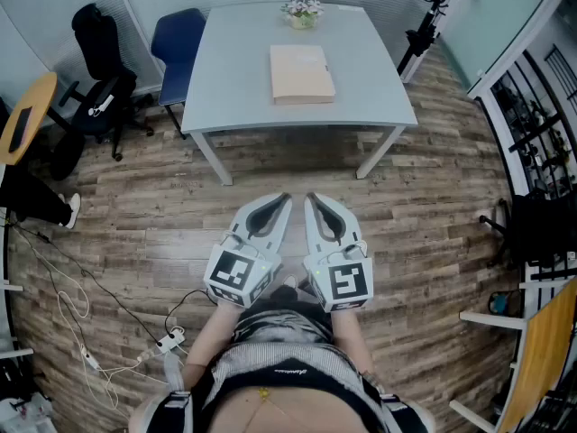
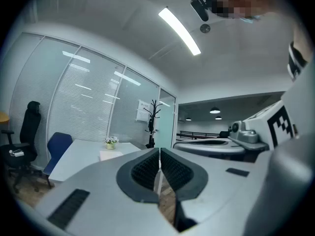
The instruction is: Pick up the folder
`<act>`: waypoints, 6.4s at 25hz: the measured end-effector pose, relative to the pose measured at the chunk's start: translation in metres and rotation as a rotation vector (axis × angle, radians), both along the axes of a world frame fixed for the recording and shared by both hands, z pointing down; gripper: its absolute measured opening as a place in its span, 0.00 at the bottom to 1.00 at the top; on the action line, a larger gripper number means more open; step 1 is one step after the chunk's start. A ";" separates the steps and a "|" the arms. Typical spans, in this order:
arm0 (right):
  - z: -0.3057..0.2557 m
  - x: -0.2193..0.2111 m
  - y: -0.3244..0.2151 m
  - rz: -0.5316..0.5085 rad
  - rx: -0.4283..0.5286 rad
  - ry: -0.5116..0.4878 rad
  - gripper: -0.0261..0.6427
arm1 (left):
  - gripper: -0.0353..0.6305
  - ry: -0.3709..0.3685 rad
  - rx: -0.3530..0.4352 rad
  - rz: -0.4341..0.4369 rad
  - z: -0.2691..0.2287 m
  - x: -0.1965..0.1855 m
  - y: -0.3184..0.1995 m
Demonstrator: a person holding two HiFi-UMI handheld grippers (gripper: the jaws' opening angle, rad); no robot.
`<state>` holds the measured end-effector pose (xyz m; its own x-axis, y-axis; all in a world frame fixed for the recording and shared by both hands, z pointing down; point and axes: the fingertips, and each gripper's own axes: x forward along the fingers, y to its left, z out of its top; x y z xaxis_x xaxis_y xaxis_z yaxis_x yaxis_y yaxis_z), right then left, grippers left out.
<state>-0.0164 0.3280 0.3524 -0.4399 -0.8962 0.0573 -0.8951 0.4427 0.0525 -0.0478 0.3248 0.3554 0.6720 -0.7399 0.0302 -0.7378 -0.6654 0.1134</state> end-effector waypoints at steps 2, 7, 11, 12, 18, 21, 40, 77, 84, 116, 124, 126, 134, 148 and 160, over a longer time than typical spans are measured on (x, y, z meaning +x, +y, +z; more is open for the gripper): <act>0.000 0.002 -0.004 -0.001 0.004 -0.006 0.04 | 0.07 0.016 -0.007 -0.014 0.003 0.000 -0.006; 0.007 0.015 -0.017 -0.006 -0.012 -0.016 0.14 | 0.08 0.044 -0.044 -0.037 0.012 0.002 -0.022; 0.013 0.028 -0.028 -0.009 -0.034 -0.019 0.18 | 0.22 0.070 -0.050 -0.046 0.015 0.007 -0.035; 0.014 0.030 -0.032 -0.010 -0.036 -0.017 0.18 | 0.22 0.079 -0.052 -0.048 0.015 0.009 -0.040; 0.011 0.046 -0.060 -0.008 -0.040 -0.029 0.18 | 0.22 0.094 -0.063 -0.043 0.014 0.023 -0.072; 0.009 0.052 -0.078 -0.005 -0.040 -0.046 0.18 | 0.22 0.090 -0.064 -0.041 0.015 0.029 -0.091; 0.020 0.061 -0.345 0.091 -0.049 -0.081 0.18 | 0.22 0.044 -0.008 0.032 0.021 0.043 -0.355; 0.250 0.132 -0.615 0.120 -0.607 -0.007 0.26 | 0.25 -0.101 -0.565 -0.210 0.246 0.008 -0.624; 0.320 0.165 -0.637 0.193 -0.792 -0.086 0.41 | 0.41 -0.070 -0.780 -0.302 0.311 -0.015 -0.636; 0.206 0.152 -0.632 0.176 -0.592 -0.280 0.40 | 0.39 0.023 -0.580 -0.278 0.195 -0.017 -0.646; 0.119 0.147 -0.622 0.181 -0.415 -0.282 0.40 | 0.39 0.061 -0.380 -0.271 0.106 -0.022 -0.640; 0.100 0.148 -0.619 0.178 -0.372 -0.279 0.40 | 0.39 0.067 -0.328 -0.274 0.085 -0.022 -0.637; 0.043 0.145 -0.612 0.163 -0.251 -0.270 0.39 | 0.39 0.102 -0.197 -0.284 0.029 -0.025 -0.628; 0.015 0.147 -0.603 0.148 -0.190 -0.262 0.38 | 0.39 0.126 -0.140 -0.297 0.004 -0.024 -0.618; 0.010 0.152 -0.598 0.152 -0.177 -0.261 0.37 | 0.38 0.130 -0.134 -0.301 0.000 -0.019 -0.615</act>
<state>0.1355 -0.2704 0.3620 -0.3228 -0.9387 0.1210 -0.9246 0.2855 -0.2522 -0.0667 -0.2904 0.3551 0.4288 -0.9007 0.0694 -0.8724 -0.3929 0.2907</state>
